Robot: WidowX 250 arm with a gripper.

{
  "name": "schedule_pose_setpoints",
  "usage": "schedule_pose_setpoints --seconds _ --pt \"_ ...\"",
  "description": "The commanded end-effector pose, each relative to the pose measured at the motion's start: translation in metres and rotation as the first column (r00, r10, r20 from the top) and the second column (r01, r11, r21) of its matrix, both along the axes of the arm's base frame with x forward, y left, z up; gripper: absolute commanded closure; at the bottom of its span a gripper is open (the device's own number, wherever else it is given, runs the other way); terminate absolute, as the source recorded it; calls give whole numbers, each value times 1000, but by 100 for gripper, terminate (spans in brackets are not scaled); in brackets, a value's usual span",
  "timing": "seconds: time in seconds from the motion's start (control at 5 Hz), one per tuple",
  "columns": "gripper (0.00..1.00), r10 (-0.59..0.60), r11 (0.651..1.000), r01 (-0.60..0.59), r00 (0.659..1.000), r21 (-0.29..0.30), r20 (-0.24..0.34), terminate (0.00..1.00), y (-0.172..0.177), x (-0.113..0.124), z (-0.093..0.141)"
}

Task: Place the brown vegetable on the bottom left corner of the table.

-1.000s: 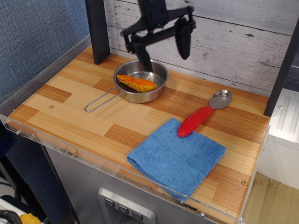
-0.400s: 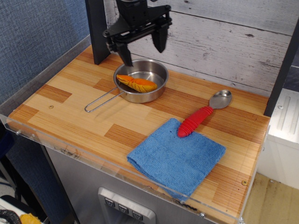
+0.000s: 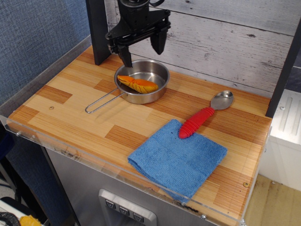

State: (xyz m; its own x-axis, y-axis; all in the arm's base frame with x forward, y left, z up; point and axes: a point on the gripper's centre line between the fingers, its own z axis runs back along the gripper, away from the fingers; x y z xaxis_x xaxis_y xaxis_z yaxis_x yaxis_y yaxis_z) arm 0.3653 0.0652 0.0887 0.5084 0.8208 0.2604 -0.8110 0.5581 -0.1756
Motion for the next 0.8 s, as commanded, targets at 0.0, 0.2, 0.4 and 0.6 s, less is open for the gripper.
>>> schedule_pose_setpoints --seconds 0.0,0.2,0.4,0.6 --pt "0 49 999 -49 999 6 -8 0 17 7 -8" --pt "0 51 998 -52 998 -25 -45 0 13 3 -30" --pt "0 47 999 -48 996 -6 -82 0 5 2 -43" --pt "0 47 999 -46 995 16 -88 0 2 7 -46"
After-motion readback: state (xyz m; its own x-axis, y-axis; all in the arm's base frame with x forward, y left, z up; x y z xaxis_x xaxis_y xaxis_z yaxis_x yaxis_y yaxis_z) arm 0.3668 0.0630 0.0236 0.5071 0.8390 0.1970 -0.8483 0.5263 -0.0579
